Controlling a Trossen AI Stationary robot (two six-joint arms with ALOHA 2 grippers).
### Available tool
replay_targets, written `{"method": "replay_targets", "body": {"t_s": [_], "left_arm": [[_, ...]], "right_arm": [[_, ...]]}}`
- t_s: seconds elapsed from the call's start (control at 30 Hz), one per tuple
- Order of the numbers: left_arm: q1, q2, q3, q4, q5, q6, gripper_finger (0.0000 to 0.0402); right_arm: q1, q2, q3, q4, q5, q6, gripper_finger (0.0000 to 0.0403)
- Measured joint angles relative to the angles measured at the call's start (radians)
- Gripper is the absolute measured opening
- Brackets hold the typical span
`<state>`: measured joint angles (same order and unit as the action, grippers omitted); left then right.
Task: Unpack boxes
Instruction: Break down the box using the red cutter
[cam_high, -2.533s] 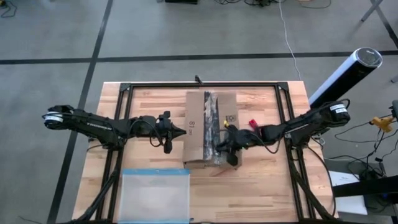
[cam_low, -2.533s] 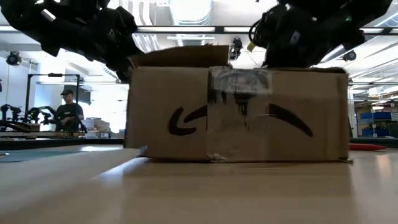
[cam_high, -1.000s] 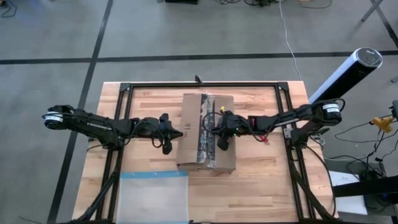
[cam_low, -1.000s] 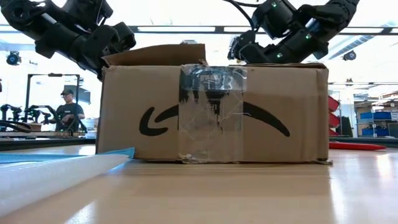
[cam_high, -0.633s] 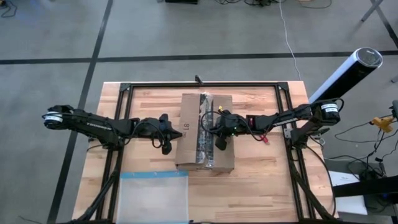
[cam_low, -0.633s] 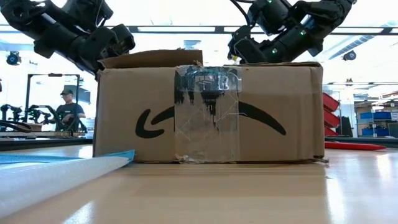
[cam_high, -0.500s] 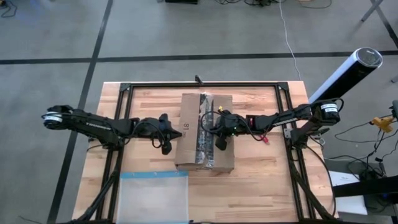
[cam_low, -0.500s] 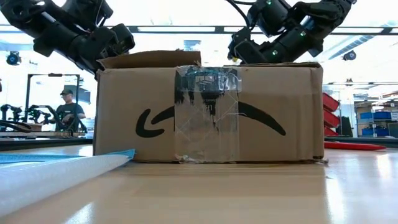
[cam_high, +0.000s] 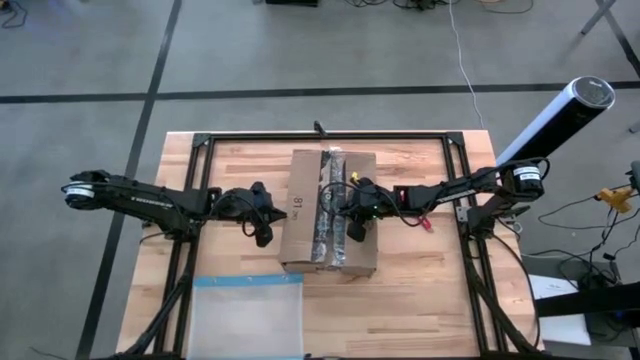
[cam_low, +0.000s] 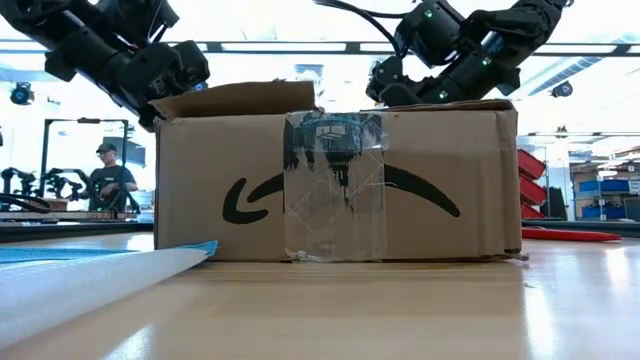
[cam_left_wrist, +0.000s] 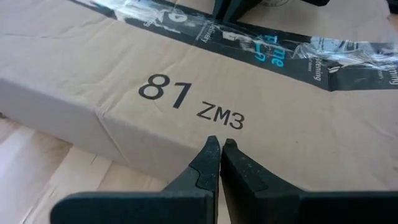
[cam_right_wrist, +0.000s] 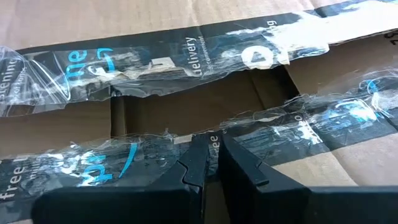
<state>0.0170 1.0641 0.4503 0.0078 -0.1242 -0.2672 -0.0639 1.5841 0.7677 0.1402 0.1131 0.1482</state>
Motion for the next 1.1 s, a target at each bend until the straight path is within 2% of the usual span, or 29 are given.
{"method": "replay_targets", "body": {"t_s": [0.47, 0.73, 1.1], "left_arm": [[0.000, -0.002, 0.000, -0.027, 0.001, -0.034, 0.0000], [0.000, 0.014, -0.002, -0.015, 0.002, -0.056, 0.0000], [0.001, 0.064, -0.003, 0.060, 0.023, -0.052, 0.0000]], "right_arm": [[0.000, 0.001, -0.002, 0.016, -0.001, 0.007, 0.0023], [-0.002, 0.004, -0.005, 0.198, -0.062, 0.040, 0.0023], [-0.002, 0.004, 0.033, 0.161, -0.072, 0.029, 0.0023]]}}
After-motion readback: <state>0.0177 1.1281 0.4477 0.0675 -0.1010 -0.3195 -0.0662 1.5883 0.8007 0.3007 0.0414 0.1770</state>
